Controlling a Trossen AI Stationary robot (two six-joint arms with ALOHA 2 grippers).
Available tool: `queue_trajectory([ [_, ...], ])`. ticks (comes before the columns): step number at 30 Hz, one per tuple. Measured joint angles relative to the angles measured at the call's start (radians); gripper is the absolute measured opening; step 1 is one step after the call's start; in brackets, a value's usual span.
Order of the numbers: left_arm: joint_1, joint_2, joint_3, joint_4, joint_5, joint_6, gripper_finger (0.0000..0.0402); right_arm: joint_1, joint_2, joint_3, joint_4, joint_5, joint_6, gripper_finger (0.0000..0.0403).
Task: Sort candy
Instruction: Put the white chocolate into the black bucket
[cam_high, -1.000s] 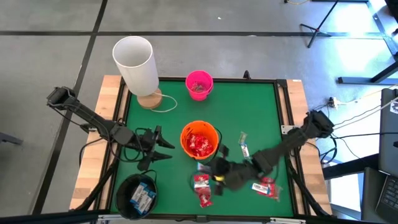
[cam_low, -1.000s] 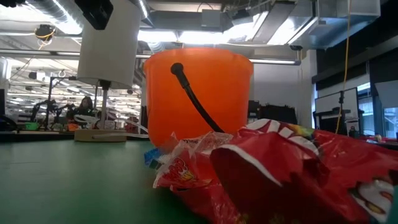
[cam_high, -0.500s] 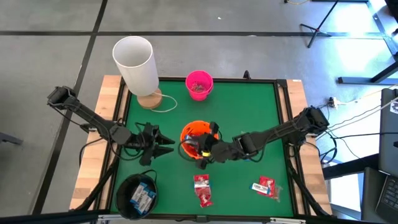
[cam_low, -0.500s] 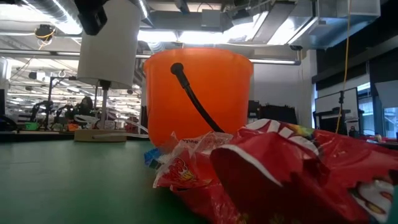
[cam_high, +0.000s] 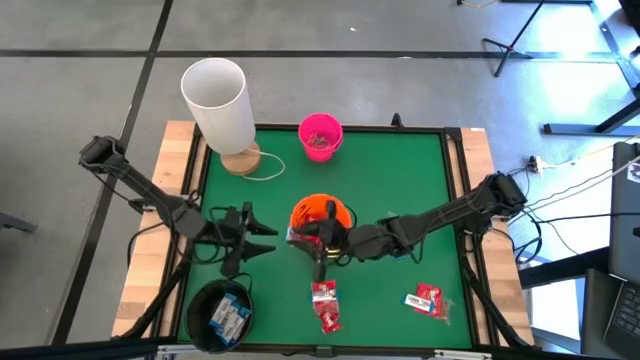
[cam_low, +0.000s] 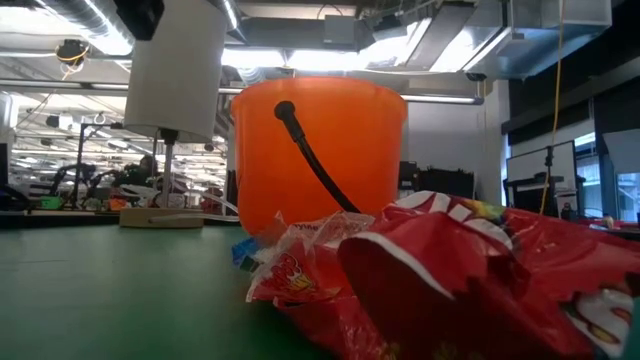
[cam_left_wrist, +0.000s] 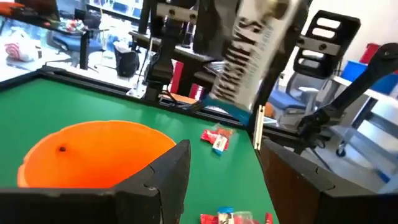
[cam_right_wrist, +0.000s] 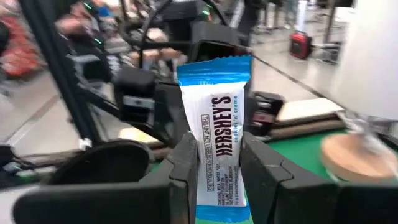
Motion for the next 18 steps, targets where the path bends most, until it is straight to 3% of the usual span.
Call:
queue_trajectory([
  [6,-0.041,0.0,0.0,0.003,-0.017,0.041,0.0196,-0.018,0.088,0.0,0.133,-0.087,0.026,0.0087],
  [18,-0.066,0.085,0.001,0.063,-0.045,0.042,0.0275,-0.025,0.116,0.0,0.194,-0.129,0.06,0.0087],
])
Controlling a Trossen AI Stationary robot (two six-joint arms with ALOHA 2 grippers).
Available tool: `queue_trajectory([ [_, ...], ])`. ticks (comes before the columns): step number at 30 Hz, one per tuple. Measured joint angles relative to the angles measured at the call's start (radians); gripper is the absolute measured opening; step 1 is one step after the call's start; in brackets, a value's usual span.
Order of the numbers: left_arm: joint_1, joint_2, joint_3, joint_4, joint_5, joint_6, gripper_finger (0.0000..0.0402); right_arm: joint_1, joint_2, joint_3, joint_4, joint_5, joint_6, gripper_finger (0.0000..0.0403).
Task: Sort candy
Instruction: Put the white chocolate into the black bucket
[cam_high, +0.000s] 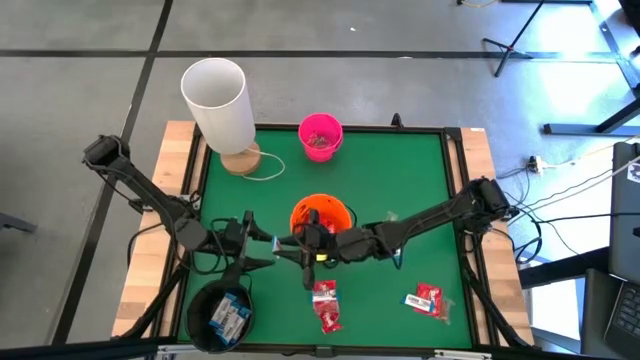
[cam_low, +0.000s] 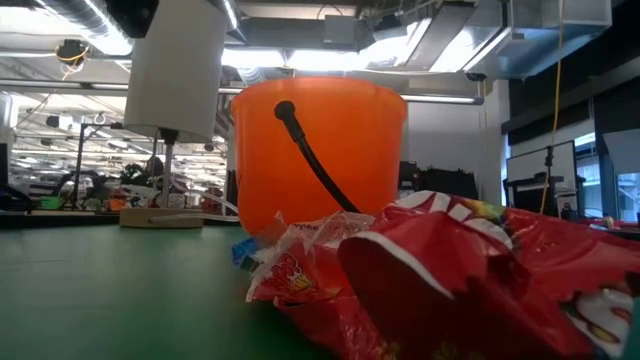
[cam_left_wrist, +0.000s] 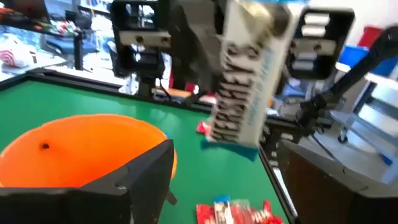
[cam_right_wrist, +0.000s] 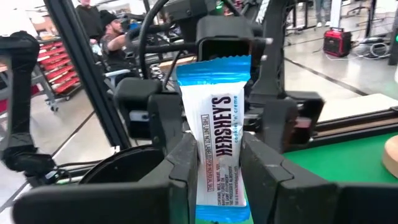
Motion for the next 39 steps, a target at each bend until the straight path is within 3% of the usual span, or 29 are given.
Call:
queue_trajectory([
  [7,0.009,0.006,0.0,0.037,-0.025,-0.001,0.0283,0.001,0.0,0.0,-0.003,-0.016,0.0,0.0088],
  [18,0.045,0.052,0.0,0.113,0.059,-0.005,0.0283,0.001,0.0,0.0,-0.002,-0.016,-0.001,0.0088],
  [26,0.069,0.105,0.0,0.156,0.065,-0.022,0.028,0.001,0.0,0.0,-0.003,-0.025,-0.002,0.0088],
  [31,0.069,0.105,0.0,0.156,0.065,-0.022,0.0248,0.0,0.0,0.0,-0.005,-0.033,-0.003,0.0088],
  [39,0.069,0.105,0.0,0.156,0.115,-0.023,0.0159,0.0,0.0,0.0,-0.006,-0.034,-0.002,0.0088],
])
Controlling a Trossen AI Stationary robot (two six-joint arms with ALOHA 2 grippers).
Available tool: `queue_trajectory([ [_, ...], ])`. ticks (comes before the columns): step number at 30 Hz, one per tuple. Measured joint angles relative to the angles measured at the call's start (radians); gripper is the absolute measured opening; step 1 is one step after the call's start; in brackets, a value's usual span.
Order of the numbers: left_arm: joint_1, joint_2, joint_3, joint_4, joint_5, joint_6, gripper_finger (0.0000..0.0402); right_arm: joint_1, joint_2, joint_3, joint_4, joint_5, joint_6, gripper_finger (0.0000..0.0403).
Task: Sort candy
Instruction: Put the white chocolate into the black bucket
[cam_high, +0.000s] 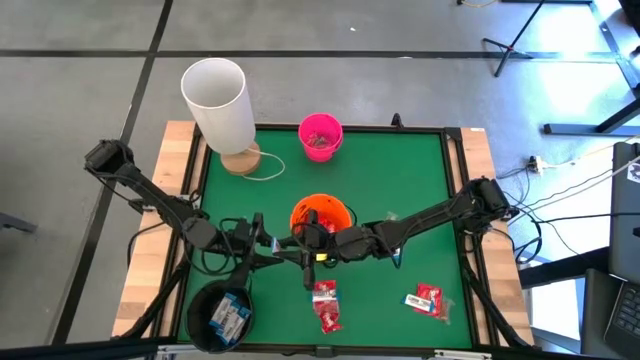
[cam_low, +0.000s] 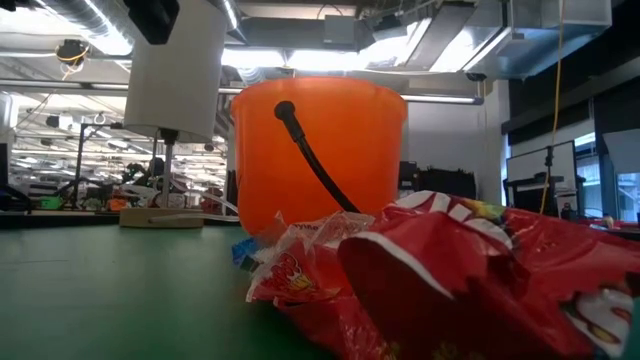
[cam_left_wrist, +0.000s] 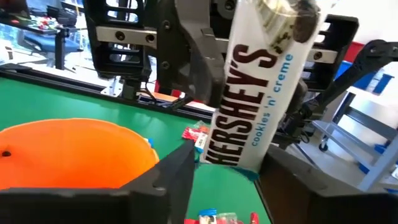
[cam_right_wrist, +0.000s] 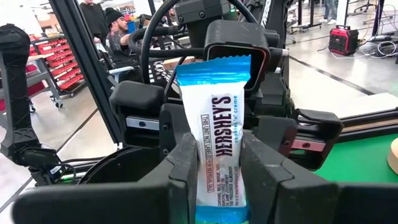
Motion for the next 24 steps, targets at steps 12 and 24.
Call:
queue_trajectory([
  [12,-0.005,0.0,0.0,-0.004,0.036,0.006,0.0047,0.0,0.0,0.001,0.002,0.0,-0.028,0.0122],
  [24,-0.039,-0.011,0.0,-0.009,0.019,0.086,0.0,0.0,0.0,0.001,0.0,-0.002,-0.035,0.0247],
])
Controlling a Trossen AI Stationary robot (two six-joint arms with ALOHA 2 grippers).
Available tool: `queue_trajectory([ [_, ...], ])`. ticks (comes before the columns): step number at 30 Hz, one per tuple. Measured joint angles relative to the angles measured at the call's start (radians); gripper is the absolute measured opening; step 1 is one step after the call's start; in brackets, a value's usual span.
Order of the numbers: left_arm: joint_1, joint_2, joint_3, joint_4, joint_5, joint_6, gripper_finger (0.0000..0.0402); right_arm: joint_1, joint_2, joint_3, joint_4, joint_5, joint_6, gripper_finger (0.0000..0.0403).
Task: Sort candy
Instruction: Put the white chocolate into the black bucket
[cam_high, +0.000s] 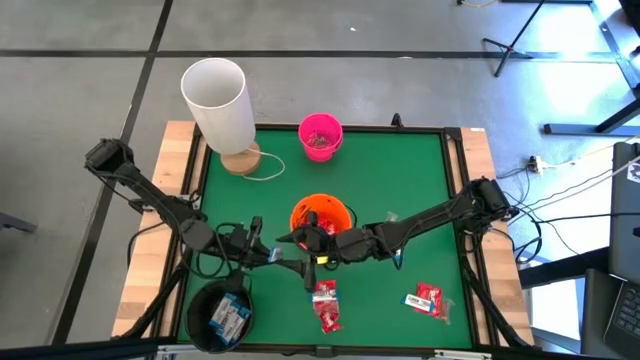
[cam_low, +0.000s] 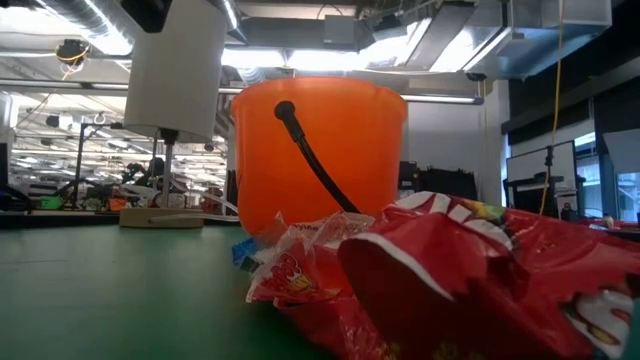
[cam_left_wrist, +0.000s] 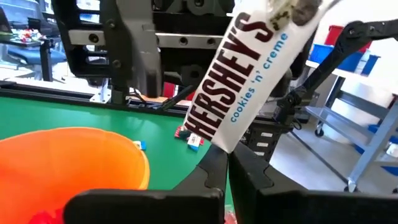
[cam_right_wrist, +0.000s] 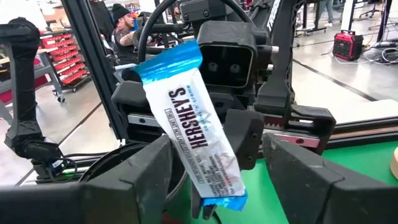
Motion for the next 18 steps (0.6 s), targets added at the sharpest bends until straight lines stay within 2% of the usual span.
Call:
queue_trajectory([
  [6,-0.03,-0.033,0.0,-0.063,-0.006,0.011,0.0,0.0,-0.013,0.0,-0.001,-0.01,-0.036,0.0252],
  [13,-0.131,-0.165,0.0,-0.25,-0.02,-0.005,0.0,0.009,-0.085,0.0,-0.079,-0.026,-0.071,0.0253],
  [18,-0.235,-0.245,0.059,-0.541,-0.048,-0.135,0.0,0.035,-0.13,0.0,-0.144,0.031,-0.114,0.0253],
])
